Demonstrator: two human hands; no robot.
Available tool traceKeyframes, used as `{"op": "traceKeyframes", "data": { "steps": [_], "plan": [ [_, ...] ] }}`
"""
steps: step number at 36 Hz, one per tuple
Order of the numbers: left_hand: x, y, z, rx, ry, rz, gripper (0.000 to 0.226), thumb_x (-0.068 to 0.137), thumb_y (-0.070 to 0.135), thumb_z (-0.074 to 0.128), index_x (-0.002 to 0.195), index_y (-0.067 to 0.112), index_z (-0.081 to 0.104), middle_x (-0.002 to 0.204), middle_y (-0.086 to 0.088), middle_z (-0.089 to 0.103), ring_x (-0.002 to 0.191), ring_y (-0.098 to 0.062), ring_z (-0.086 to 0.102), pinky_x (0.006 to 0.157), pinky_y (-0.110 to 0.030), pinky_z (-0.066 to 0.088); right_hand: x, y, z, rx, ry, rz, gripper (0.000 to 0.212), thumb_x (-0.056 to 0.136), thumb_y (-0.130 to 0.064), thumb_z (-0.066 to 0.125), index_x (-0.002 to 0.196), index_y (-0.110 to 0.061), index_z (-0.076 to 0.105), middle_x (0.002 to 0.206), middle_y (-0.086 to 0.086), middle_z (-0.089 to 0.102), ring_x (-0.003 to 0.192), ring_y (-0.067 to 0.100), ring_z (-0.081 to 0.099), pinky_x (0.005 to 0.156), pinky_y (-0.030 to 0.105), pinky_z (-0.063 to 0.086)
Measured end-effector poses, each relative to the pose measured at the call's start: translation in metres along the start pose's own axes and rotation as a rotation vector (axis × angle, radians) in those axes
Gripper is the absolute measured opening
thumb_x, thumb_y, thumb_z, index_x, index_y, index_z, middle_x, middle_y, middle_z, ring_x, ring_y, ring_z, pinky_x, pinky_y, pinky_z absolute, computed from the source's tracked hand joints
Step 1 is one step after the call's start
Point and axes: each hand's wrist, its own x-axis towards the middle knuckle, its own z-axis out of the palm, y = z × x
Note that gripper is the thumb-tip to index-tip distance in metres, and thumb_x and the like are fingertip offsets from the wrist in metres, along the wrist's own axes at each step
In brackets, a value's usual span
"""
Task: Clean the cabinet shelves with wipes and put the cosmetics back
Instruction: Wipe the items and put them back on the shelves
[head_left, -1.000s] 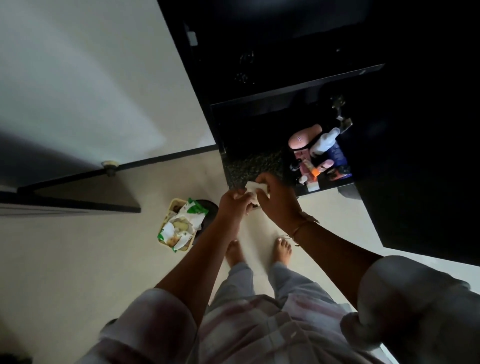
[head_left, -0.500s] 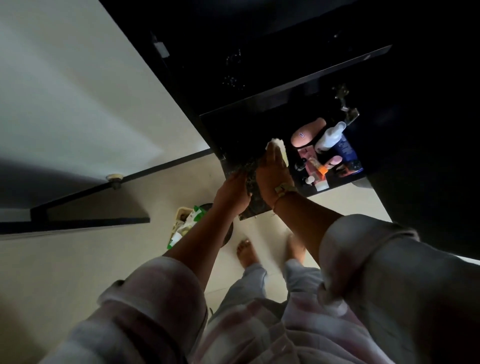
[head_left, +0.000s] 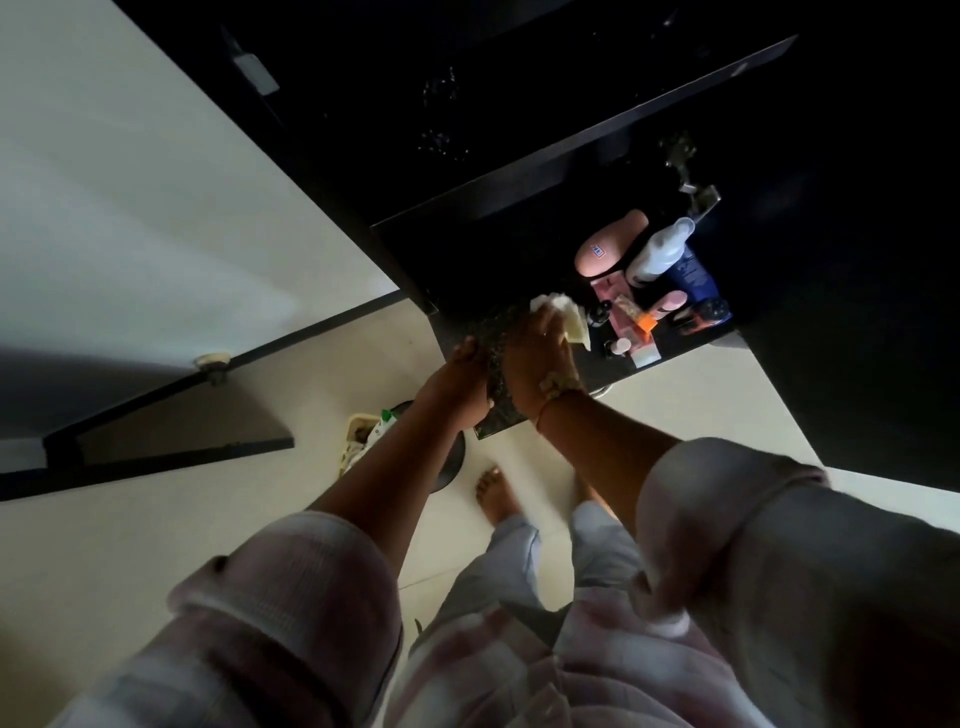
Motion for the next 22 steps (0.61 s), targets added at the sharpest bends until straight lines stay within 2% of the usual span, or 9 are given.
{"op": "traceKeyframes", "data": {
  "steps": [5,8,10,14,18,20,22],
  "plan": [
    [-0.001,-0.005,0.003,-0.035,-0.022,0.019,0.078,0.093,0.014,0.056,0.154,0.021,0.008,0.161,-0.009,-0.003,0.148,-0.026,0.008,0.114,-0.041,0.027,-0.039,-0.016,0.014,-0.012,0.094,0.024,0.061,0.09,-0.015,0.021,0.145,0.01,0.016,0.144,0.037,0.03,0.132,0.048,0.036,0.104,0.049,0.043],
    [-0.001,-0.005,0.0,-0.023,-0.031,0.025,0.079,0.093,0.015,0.057,0.154,0.019,0.008,0.161,-0.01,-0.003,0.148,-0.028,0.012,0.113,-0.041,0.028,-0.034,-0.016,0.012,-0.064,0.153,0.032,0.056,0.093,-0.015,0.027,0.142,0.011,0.025,0.137,0.033,0.04,0.121,0.043,0.047,0.097,0.045,0.048],
    [-0.003,-0.003,-0.004,-0.002,-0.043,0.039,0.078,0.092,0.014,0.058,0.154,0.019,0.011,0.161,-0.01,-0.001,0.147,-0.03,0.016,0.112,-0.04,0.029,-0.021,-0.015,0.004,-0.09,0.155,0.031,0.051,0.098,-0.014,0.034,0.142,0.011,0.026,0.135,0.031,0.042,0.118,0.04,0.049,0.096,0.042,0.05],
    [-0.005,-0.006,-0.005,0.024,-0.015,0.05,0.087,0.09,0.018,0.064,0.154,0.01,0.006,0.161,-0.012,-0.002,0.145,-0.031,0.021,0.113,-0.038,0.029,0.012,-0.01,-0.019,-0.15,0.083,0.001,0.056,0.098,-0.011,0.041,0.142,0.016,0.019,0.139,0.038,0.033,0.124,0.043,0.045,0.101,0.042,0.048],
    [-0.007,-0.007,-0.005,0.057,-0.022,0.049,0.088,0.091,0.021,0.064,0.153,0.006,0.004,0.161,-0.011,-0.005,0.147,-0.029,0.015,0.115,-0.038,0.027,0.035,-0.005,-0.036,-0.237,0.042,0.017,0.048,0.093,-0.007,0.044,0.133,0.018,0.036,0.131,0.039,0.039,0.117,0.049,0.046,0.09,0.052,0.048],
    [-0.007,-0.005,-0.006,0.071,-0.018,0.05,0.088,0.091,0.022,0.063,0.153,0.005,0.003,0.161,-0.011,-0.006,0.147,-0.028,0.013,0.115,-0.038,0.026,0.037,-0.004,-0.037,-0.25,0.053,0.014,0.043,0.09,-0.005,0.042,0.127,0.015,0.046,0.126,0.036,0.045,0.113,0.046,0.049,0.087,0.05,0.049],
    [-0.007,-0.006,-0.005,0.075,-0.027,0.049,0.088,0.091,0.022,0.063,0.153,0.005,0.002,0.161,-0.012,-0.007,0.147,-0.029,0.012,0.115,-0.038,0.026,0.032,-0.005,-0.033,-0.252,0.058,0.045,0.043,0.09,-0.003,0.035,0.127,0.013,0.047,0.125,0.033,0.046,0.109,0.043,0.052,0.083,0.045,0.051]
  ]
}}
